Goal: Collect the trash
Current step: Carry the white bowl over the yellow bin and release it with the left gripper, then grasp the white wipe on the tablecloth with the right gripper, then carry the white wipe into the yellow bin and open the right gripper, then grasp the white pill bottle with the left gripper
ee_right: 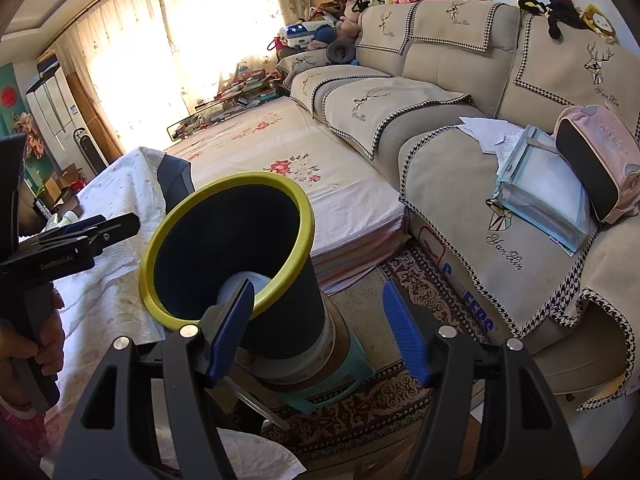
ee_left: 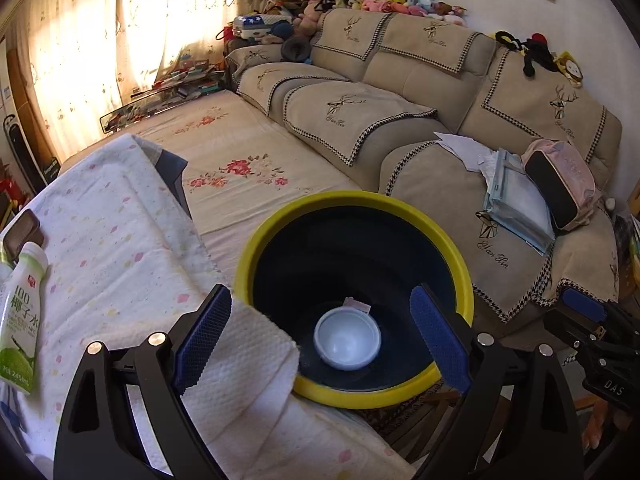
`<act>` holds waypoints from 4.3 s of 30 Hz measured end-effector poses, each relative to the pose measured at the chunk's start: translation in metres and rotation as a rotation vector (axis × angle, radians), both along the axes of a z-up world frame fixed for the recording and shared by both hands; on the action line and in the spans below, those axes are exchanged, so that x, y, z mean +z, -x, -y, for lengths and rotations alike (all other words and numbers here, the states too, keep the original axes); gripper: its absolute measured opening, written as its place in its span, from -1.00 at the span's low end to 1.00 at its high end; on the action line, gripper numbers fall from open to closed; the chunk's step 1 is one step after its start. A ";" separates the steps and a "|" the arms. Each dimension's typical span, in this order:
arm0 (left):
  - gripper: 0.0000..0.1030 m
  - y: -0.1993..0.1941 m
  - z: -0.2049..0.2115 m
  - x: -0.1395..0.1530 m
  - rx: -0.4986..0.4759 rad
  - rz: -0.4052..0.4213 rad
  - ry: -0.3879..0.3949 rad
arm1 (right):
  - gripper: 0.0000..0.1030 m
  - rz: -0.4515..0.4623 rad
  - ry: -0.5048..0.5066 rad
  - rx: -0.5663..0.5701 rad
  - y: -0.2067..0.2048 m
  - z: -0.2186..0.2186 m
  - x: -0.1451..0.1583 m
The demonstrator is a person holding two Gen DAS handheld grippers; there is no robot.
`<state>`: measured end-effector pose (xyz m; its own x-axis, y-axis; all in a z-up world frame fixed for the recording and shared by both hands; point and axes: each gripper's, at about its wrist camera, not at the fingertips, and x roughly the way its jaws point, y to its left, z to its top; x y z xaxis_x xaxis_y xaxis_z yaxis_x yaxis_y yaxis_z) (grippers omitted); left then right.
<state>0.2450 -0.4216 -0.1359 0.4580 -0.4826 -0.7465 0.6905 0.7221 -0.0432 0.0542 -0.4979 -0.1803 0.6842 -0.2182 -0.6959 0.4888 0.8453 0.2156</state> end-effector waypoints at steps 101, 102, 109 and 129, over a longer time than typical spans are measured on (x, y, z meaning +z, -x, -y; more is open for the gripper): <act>0.82 0.090 -0.355 0.043 0.562 0.079 0.134 | -0.51 -0.140 0.161 0.256 -0.213 -0.066 -0.019; 0.82 0.089 -0.354 0.042 0.559 0.077 0.133 | -0.50 -0.140 0.166 0.254 -0.211 -0.066 -0.018; 0.82 0.087 -0.346 0.035 0.542 0.064 0.124 | -0.34 -0.124 0.184 0.260 -0.199 -0.072 -0.005; 0.87 0.022 -0.298 -0.018 0.561 -0.017 0.016 | -0.10 0.042 0.063 0.315 -0.117 -0.107 0.021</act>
